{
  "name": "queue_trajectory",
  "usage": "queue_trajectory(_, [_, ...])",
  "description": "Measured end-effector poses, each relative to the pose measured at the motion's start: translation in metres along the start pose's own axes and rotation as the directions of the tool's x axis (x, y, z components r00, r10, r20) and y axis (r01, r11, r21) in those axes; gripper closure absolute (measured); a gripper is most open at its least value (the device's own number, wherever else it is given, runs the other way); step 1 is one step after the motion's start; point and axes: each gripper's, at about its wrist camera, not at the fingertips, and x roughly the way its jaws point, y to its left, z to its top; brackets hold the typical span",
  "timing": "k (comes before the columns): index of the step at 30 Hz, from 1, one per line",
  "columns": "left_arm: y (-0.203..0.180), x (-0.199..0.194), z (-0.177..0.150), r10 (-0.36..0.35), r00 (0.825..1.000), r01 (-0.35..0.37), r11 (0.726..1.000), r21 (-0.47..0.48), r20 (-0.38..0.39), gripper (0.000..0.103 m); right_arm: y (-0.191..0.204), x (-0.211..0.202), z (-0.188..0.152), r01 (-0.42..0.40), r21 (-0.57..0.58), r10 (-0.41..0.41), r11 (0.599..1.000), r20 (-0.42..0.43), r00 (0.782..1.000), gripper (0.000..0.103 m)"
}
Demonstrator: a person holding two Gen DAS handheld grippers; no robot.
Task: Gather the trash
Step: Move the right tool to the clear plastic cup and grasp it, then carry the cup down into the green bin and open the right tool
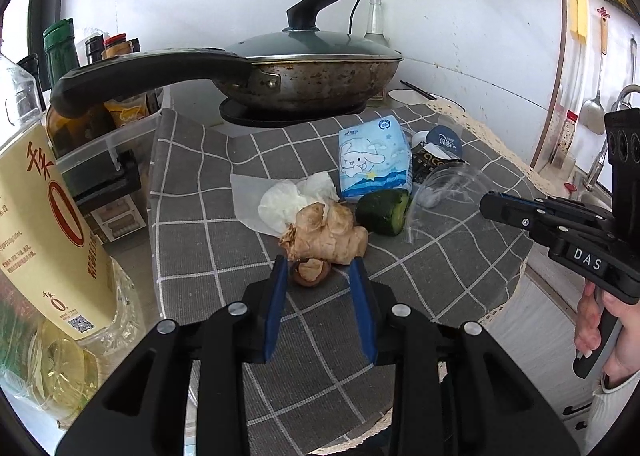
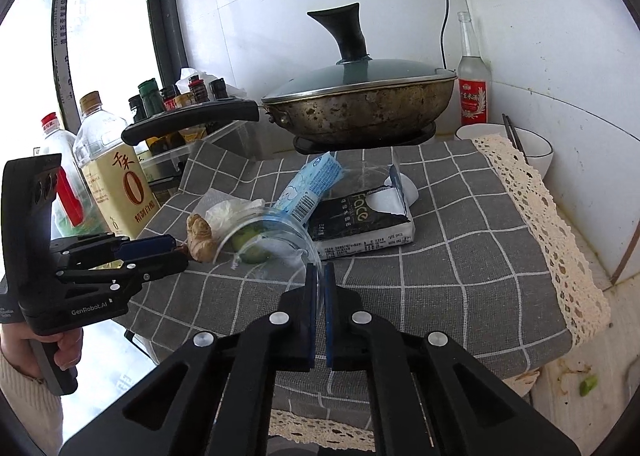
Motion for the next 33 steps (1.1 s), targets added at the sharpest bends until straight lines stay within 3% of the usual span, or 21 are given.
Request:
queue_trajectory(10, [0.004,0.005,0.004,-0.022,1.0,0.022,1.0,-0.014,-0.018,0.07,-0.007,-0.009,0.001,0.005,0.042,-0.007,0.999,0.034,0.999,0.1])
queue_trajectory(13, [0.002,0.004,0.004,-0.023,1.0,0.023,1.0,-0.002,-0.016,0.081,-0.007,-0.009,0.001,0.005,0.043,-0.006,0.999,0.035,0.999,0.1])
queue_trajectory(16, [0.0,0.003,0.003,0.005,1.0,-0.005,1.0,0.002,-0.007,0.081,-0.006,-0.01,0.001,0.001,0.042,-0.003,0.999,0.037,0.999,0.1])
queue_trajectory(33, [-0.023,-0.03,0.003,-0.035,0.998,0.034,0.999,0.025,0.049,0.081,-0.001,-0.05,-0.003,0.04,0.026,-0.042,0.999,0.074,0.996,0.1])
